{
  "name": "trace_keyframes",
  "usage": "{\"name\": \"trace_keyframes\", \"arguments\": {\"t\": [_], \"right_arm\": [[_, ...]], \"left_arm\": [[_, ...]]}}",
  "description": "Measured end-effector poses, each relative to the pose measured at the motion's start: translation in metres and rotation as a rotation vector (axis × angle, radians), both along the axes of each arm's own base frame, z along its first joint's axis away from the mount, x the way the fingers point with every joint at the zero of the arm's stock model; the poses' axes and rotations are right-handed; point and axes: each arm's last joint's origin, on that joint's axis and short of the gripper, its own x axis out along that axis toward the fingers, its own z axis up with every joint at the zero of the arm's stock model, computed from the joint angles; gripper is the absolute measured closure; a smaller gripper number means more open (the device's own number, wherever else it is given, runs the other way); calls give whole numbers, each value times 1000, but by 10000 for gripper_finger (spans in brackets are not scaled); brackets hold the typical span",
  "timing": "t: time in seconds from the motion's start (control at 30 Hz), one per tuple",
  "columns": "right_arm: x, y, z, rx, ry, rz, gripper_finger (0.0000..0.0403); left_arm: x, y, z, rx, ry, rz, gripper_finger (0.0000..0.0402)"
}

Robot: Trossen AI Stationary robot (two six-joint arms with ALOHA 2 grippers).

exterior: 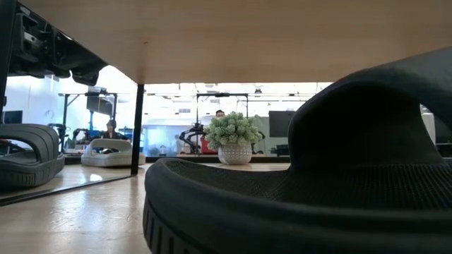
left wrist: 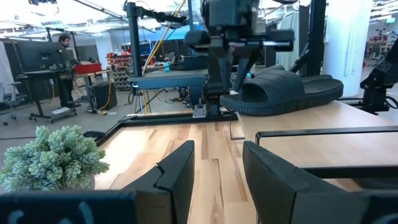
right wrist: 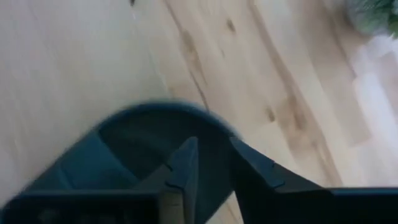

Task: Pick and place slides into the shelf
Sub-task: Adjust the black slipper on the shelf

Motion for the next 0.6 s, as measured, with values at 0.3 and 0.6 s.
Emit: {"name": "trace_keyframes", "arguments": {"t": [0.3, 0.6], "right_arm": [[-12, 4, -3, 93, 140, 20, 371], [-19, 18, 2, 85, 159, 39, 363]], "left_arm": [[0, 0, 0, 0, -1, 0, 278], [0, 0, 0, 0, -2, 0, 278]]}}
